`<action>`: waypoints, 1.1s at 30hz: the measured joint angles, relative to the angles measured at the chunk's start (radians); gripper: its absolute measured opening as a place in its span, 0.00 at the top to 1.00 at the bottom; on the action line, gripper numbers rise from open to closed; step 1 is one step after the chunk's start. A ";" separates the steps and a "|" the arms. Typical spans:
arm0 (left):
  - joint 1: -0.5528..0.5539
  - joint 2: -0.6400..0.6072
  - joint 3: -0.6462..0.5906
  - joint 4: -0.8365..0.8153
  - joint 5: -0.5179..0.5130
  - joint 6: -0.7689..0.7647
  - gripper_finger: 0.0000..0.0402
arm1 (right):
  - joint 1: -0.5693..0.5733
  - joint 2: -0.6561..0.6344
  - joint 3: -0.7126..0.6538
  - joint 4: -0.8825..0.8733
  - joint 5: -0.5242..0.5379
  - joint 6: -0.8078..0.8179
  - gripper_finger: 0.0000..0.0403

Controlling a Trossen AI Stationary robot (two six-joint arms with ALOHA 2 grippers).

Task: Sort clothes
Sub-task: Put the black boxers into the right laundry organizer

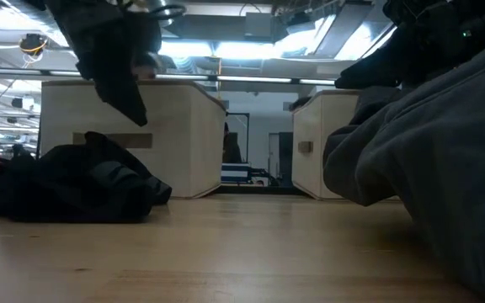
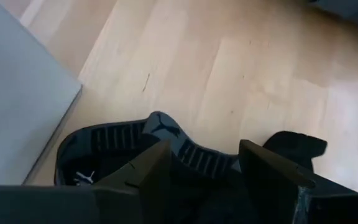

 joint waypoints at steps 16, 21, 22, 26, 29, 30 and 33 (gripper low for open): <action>-0.035 0.140 0.065 -0.082 0.128 -0.028 0.55 | 0.000 0.000 0.000 -0.007 0.000 0.000 0.39; -0.062 0.140 0.046 -0.148 0.056 0.045 0.55 | 0.000 0.000 0.000 -0.006 0.000 0.000 0.39; -0.066 0.141 0.032 -0.149 0.040 0.046 0.55 | 0.000 0.000 0.000 -0.006 0.000 0.000 0.39; -0.067 0.149 -0.018 -0.142 0.033 0.048 0.55 | 0.000 0.000 0.000 -0.010 0.000 0.000 0.39; -0.067 0.168 -0.048 -0.122 0.032 0.028 0.55 | 0.000 0.000 0.000 -0.015 0.000 0.000 0.39; -0.069 0.175 -0.058 -0.104 0.031 0.029 0.55 | 0.000 0.000 0.000 -0.015 0.000 0.000 0.39; -0.071 0.205 -0.088 -0.045 0.030 0.077 0.55 | 0.000 0.000 0.000 -0.014 0.000 0.000 0.39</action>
